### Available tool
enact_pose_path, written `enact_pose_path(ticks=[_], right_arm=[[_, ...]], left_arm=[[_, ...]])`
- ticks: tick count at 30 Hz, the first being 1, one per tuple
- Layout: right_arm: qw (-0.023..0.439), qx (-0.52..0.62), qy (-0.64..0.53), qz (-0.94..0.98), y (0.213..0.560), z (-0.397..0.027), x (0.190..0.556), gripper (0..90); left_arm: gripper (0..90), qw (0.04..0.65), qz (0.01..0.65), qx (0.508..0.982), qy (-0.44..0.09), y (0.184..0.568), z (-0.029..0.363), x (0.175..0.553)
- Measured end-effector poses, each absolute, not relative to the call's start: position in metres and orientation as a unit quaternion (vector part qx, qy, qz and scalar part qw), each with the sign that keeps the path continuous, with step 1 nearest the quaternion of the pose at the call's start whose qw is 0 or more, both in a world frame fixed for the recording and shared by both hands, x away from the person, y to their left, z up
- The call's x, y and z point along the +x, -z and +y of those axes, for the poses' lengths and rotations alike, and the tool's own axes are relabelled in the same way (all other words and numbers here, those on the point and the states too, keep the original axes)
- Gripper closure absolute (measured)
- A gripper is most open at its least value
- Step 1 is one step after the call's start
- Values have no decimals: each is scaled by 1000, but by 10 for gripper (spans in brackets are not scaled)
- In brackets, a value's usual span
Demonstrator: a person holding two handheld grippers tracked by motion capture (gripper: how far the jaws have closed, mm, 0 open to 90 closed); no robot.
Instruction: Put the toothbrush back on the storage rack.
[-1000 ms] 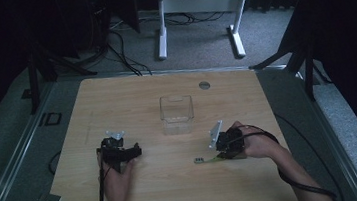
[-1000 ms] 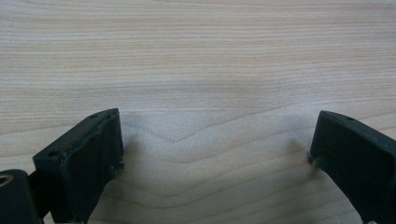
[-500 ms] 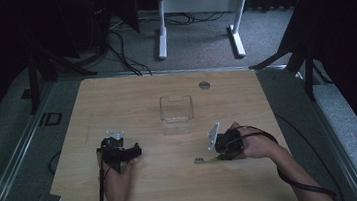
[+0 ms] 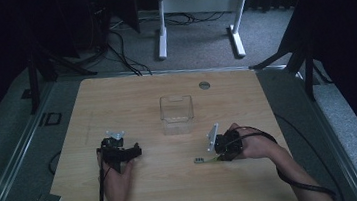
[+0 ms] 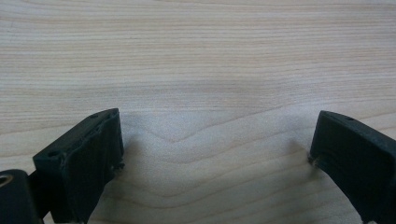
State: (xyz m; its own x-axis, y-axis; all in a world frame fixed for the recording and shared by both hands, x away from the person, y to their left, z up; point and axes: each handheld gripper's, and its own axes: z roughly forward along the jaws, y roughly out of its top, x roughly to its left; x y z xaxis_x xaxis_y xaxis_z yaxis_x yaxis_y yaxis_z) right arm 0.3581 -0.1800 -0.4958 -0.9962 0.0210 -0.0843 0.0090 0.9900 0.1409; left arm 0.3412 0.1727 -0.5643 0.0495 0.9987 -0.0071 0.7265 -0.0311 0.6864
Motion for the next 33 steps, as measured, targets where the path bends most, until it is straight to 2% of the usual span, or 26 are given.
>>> enact_pose_path(ticks=[33], right_arm=[[28, -8, -33, 999, 507, -174, 360, 746]], left_arm=[[30, 270, 642, 672, -252, 564, 173, 341]])
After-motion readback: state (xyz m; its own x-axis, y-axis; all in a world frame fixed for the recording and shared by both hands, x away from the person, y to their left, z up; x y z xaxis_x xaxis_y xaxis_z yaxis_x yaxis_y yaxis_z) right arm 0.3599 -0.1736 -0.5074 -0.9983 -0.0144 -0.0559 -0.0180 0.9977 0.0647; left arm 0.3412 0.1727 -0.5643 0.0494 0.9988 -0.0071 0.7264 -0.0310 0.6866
